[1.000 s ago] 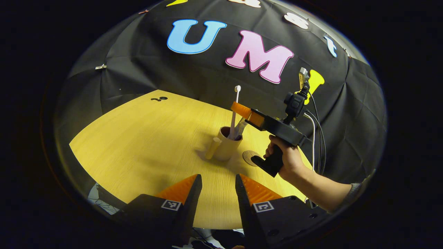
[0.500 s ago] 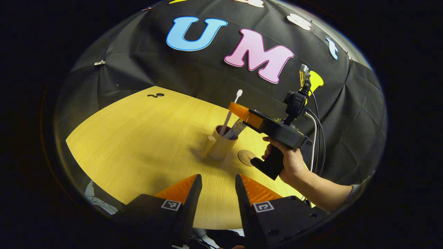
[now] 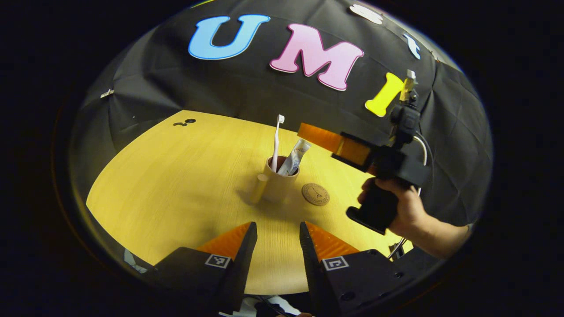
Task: Put the toothbrush and toothpaste on the desktop into the cup, then pick up the cup and place it on the coaster on the desktop.
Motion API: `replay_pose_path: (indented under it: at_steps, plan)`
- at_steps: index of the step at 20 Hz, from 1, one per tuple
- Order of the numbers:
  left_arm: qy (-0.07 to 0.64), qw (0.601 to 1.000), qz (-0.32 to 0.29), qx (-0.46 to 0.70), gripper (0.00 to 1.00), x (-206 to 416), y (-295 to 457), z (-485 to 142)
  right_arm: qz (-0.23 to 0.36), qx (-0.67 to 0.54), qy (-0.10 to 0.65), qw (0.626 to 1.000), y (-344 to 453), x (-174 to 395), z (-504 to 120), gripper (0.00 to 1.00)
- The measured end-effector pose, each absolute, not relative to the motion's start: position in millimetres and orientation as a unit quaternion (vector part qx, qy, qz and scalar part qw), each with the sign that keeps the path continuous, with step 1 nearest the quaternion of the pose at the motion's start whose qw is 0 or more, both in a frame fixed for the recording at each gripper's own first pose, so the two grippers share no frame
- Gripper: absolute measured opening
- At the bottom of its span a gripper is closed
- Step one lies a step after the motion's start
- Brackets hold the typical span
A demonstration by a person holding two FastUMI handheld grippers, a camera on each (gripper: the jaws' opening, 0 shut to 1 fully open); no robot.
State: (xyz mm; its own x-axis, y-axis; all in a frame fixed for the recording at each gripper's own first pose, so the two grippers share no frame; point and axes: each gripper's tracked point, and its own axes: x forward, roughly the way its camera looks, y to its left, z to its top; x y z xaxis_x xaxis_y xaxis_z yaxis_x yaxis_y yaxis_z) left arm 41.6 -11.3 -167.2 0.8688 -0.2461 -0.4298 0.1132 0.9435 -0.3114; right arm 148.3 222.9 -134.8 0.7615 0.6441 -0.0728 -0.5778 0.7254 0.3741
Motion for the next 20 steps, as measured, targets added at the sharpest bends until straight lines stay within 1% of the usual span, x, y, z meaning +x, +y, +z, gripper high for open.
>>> replay_pose_path:
  at_steps: [1, 2, 3, 4, 5, 6, 8, 10, 11, 13, 18, 20]
  plan:
    - [0.244, 0.956, -0.097, -0.130, 0.61, 47.3, -9.5, -169.0, 0.326, 0.175, 0.112, 0.922, 217.2, 143.0, -137.4, 0.76]
    - [0.251, 0.955, -0.102, -0.124, 0.61, 53.5, -7.6, -169.2, 0.315, 0.183, 0.125, 0.923, 209.6, 140.3, -141.2, 0.63]
    - [0.256, 0.954, -0.102, -0.118, 0.61, 60.5, -4.7, -170.3, 0.298, 0.199, 0.145, 0.922, 200.7, 139.6, -148.2, 0.47]
    - [0.262, 0.953, -0.105, -0.112, 0.61, 67.3, -2.1, -170.2, 0.281, 0.225, 0.166, 0.918, 194.1, 137.5, -153.6, 0.63]
    - [0.267, 0.952, -0.105, -0.106, 0.61, 73.8, -0.5, -170.3, 0.266, 0.252, 0.190, 0.911, 187.9, 135.8, -158.6, 0.48]
    - [0.272, 0.951, -0.108, -0.100, 0.61, 79.8, 0.2, -171.1, 0.249, 0.270, 0.217, 0.904, 178.7, 132.5, -171.4, 0.64]
    - [0.285, 0.949, -0.111, -0.081, 0.61, 90.8, 2.6, -173.6, 0.216, 0.271, 0.272, 0.898, 156.8, 121.1, -209.1, 0.64]
    - [0.300, 0.945, -0.112, -0.068, 0.61, 100.5, 2.9, -178.8, 0.210, 0.262, 0.312, 0.889, 145.8, 101.2, -231.3, 0.64]
    - [0.306, 0.943, -0.115, -0.066, 0.61, 104.8, 1.3, -180.2, 0.196, 0.252, 0.320, 0.892, 134.6, 98.9, -238.0, 0.64]
    - [0.322, 0.936, -0.125, -0.063, 0.61, 115.2, -1.4, -185.6, 0.193, 0.229, 0.330, 0.895, 122.0, 90.4, -249.2, 0.64]
    - [0.363, 0.924, -0.115, -0.022, 0.61, 137.8, 12.2, -197.2, 0.202, 0.205, 0.359, 0.888, 107.0, 62.8, -270.0, 0.64]
    - [0.383, 0.916, -0.121, -0.008, 0.61, 144.3, 12.8, -202.3, 0.201, 0.207, 0.369, 0.884, 102.7, 55.5, -276.6, 0.64]
